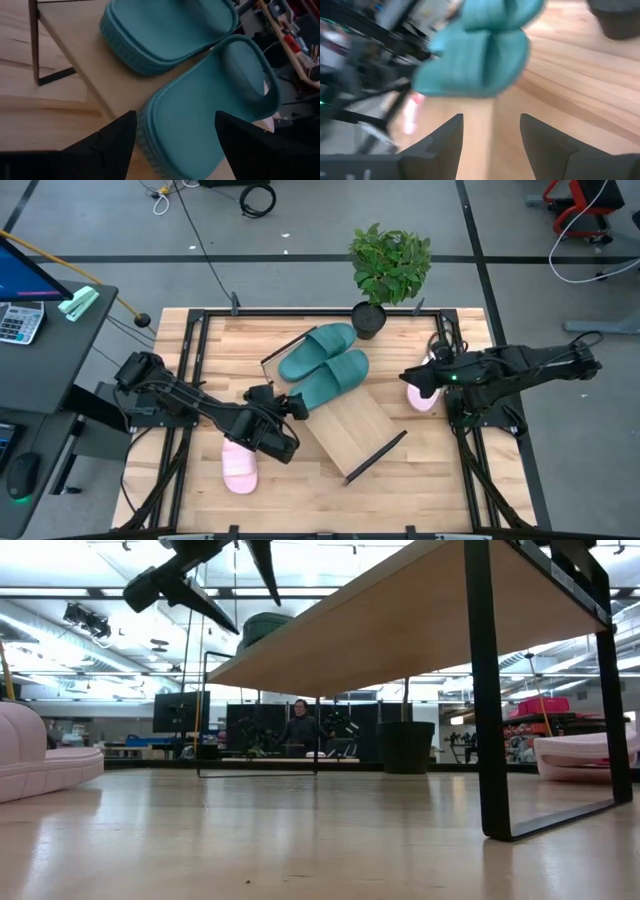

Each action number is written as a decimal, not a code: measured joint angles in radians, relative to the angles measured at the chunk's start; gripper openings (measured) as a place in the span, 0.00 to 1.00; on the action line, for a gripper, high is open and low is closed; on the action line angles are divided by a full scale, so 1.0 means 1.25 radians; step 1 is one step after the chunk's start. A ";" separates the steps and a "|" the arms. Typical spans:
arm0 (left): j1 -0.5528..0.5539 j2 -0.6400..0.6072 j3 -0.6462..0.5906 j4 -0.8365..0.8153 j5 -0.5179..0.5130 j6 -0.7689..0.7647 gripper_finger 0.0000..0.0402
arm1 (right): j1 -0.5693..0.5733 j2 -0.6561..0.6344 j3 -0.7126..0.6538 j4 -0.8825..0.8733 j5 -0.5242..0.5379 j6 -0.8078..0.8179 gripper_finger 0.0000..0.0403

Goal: Pick and place slides into the shelf
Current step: Put the green slide on the shelf

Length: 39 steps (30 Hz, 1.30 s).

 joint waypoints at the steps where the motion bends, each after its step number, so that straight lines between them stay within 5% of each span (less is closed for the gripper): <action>1: 0.003 0.000 0.000 0.007 -0.003 0.003 0.68 | -0.004 0.010 0.000 -0.020 0.000 0.006 0.50; 10: 0.009 -0.035 0.001 0.123 -0.137 0.036 0.68 | -0.090 0.080 -0.052 0.084 -0.077 0.019 0.50; 20: -0.020 -0.176 0.001 0.208 -0.311 0.288 0.67 | -0.229 0.117 -0.125 0.264 -0.203 0.013 0.50; 31: -0.022 -0.285 0.002 0.368 -0.326 0.566 0.67 | -0.324 0.191 -0.155 0.398 -0.304 0.006 0.49; 39: -0.022 -0.292 0.002 0.664 -0.256 0.960 0.67 | -0.356 0.243 -0.155 0.415 -0.321 -0.009 0.47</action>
